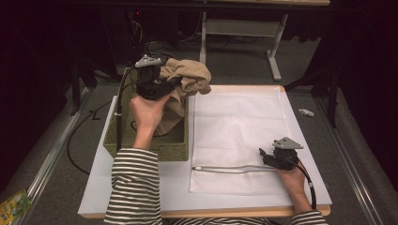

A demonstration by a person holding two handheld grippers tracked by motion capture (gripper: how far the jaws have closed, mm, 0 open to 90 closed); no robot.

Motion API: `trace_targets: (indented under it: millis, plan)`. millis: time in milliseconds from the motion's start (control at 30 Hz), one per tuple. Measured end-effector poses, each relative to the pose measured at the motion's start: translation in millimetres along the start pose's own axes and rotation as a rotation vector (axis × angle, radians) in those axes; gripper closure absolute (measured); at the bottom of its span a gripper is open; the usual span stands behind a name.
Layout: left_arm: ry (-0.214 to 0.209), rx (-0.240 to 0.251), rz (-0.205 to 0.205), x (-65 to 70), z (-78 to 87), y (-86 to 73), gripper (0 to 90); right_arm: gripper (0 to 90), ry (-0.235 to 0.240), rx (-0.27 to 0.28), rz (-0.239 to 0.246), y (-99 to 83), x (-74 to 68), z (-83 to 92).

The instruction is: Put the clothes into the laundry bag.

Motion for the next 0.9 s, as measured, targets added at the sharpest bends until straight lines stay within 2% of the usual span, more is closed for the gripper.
trace_targets:
  millis: [333, 533, 700, 900]
  plan:
    - [-0.059, 0.005, -0.028, 25.5, -13.2, 14.5, 80.6, 31.2, 0.0, 0.004, 0.0, 0.2, 0.6, 0.6]
    - [-0.099, 0.016, -0.044, 42.0, -16.8, 26.4, 80.8, 31.2, 0.002, 0.014, -0.022, 0.3, 1.9, 1.3]
    - [-0.153, 0.042, -0.05, 58.1, -15.2, 36.3, 80.8, 31.1, 0.001, 0.018, -0.03, 0.3, 2.5, 1.8]
    - [-0.206, 0.022, -0.058, 75.6, -28.6, 35.2, 81.0, 31.1, 0.0, 0.024, -0.031, 0.5, 3.2, 2.1]
Point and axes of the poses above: each handheld gripper's, and its own axes: z roughly backward along the jaws, y roughly out of its top, x roughly to its right, the point moved 6 cm from there along -z, roughly forward along the jaws
